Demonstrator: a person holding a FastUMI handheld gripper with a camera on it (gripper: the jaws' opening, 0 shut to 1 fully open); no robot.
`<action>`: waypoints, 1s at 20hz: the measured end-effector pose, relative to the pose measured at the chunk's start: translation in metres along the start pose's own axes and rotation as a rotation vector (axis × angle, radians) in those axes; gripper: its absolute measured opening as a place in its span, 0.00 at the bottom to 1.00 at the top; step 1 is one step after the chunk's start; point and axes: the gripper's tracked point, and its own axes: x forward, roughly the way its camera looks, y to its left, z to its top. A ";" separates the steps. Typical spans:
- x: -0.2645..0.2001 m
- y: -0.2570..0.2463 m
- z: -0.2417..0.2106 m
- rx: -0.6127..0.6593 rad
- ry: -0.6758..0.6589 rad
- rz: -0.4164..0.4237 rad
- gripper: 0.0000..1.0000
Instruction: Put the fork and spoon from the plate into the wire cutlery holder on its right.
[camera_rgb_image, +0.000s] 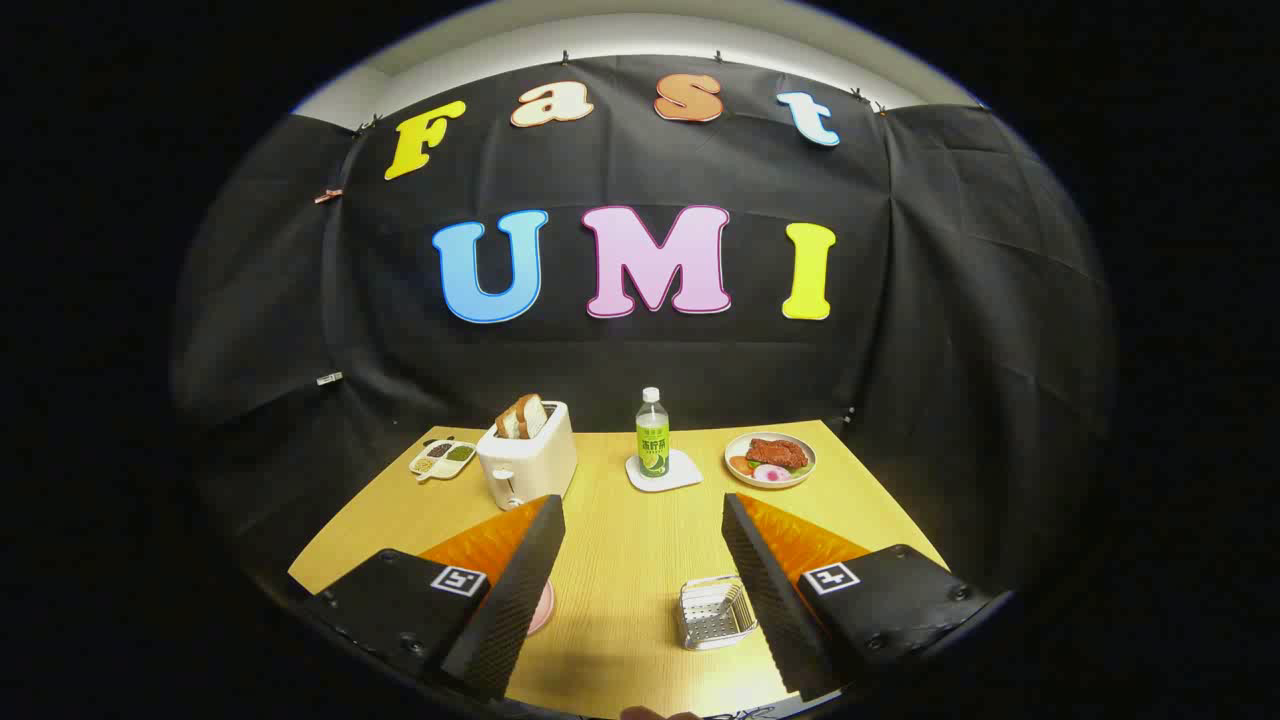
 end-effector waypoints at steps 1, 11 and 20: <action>-0.001 0.000 -0.001 -0.003 -0.001 -0.005 0.99; -0.003 -0.003 -0.006 -0.011 0.004 -0.062 0.99; -0.006 -0.009 -0.010 -0.001 0.006 -0.098 0.99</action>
